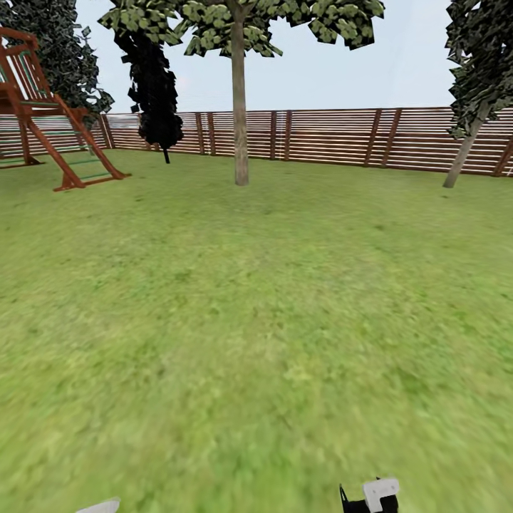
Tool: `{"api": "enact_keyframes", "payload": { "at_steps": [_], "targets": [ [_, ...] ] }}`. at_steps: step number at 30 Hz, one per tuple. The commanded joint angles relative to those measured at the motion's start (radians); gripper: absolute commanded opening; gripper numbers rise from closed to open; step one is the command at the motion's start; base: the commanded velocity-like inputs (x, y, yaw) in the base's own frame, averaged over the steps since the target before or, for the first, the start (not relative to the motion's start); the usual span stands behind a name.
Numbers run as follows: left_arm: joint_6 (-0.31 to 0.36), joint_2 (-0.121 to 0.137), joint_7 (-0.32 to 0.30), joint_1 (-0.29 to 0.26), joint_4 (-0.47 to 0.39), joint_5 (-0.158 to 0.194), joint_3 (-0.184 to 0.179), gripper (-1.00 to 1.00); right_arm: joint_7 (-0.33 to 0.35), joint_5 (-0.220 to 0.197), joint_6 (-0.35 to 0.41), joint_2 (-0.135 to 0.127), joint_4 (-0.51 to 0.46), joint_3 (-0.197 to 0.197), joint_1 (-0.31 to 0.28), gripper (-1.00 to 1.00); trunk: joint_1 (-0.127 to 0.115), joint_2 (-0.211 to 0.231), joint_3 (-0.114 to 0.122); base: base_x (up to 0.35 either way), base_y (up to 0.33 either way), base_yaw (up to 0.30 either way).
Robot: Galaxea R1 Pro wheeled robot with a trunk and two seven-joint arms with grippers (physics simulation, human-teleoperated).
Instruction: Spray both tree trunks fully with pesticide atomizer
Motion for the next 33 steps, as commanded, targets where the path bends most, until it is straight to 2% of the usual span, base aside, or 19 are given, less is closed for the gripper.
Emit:
{"api": "enact_keyframes", "payload": {
  "at_steps": [1, 33],
  "targets": [
    [0.0, 0.0, 0.0, 0.0, 0.0, 0.0, 0.0, -1.0, 0.0, 0.0, 0.0, 0.0, 0.0, 0.0, 0.0, 1.0, 0.0, 0.0, 0.0, 0.34, 0.0, 0.0],
    [0.0, 0.0, -0.002, 0.0, -0.001, 0.002, 0.001, -1.0, 0.0, 0.0, 0.0, 0.0, 0.0, 0.0, 0.0, 1.0, 0.0, 0.0, 0.0, 0.34, 0.0, 0.0]
  ]
}}
